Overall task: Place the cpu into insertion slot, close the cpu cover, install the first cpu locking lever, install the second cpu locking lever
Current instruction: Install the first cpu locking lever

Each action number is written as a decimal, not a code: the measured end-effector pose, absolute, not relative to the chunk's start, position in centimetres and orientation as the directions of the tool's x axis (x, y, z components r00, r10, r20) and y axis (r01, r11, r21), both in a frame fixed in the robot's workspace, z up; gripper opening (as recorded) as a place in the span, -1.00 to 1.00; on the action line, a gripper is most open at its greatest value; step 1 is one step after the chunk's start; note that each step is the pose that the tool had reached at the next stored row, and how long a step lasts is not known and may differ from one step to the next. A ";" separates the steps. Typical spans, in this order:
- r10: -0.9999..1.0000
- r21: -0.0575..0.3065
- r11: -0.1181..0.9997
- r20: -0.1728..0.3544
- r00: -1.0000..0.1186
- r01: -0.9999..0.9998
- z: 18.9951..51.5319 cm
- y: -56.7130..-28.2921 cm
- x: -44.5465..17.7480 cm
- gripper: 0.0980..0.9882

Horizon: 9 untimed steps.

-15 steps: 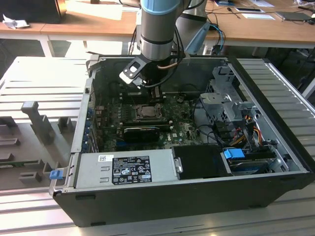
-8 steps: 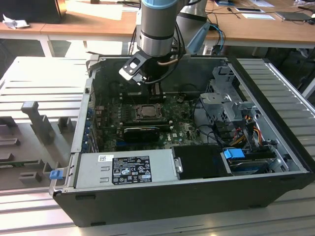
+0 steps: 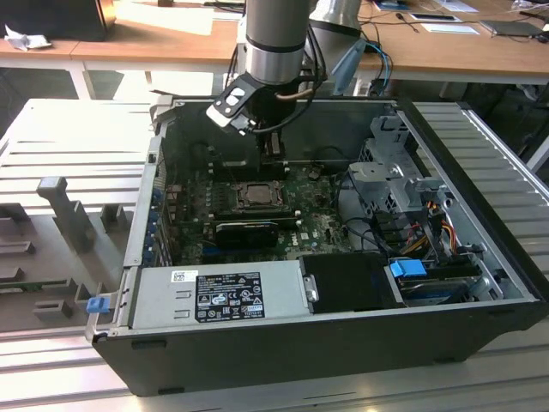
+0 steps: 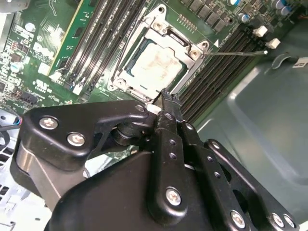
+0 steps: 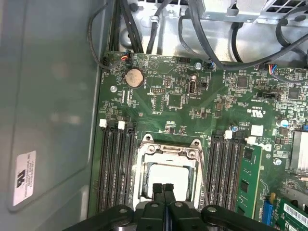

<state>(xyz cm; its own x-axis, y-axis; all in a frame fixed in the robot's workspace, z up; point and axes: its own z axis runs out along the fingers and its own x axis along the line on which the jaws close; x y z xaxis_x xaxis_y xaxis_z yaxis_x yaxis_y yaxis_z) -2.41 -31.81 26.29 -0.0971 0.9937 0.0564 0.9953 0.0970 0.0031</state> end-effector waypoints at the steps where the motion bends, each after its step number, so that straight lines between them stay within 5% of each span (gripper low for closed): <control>1: 0.994 0.003 0.097 0.056 -0.097 0.995 26.6 -31.8 -2.4 -0.98; 9: 0.962 0.003 0.269 0.055 -0.268 0.963 26.6 -31.8 -2.4 -0.98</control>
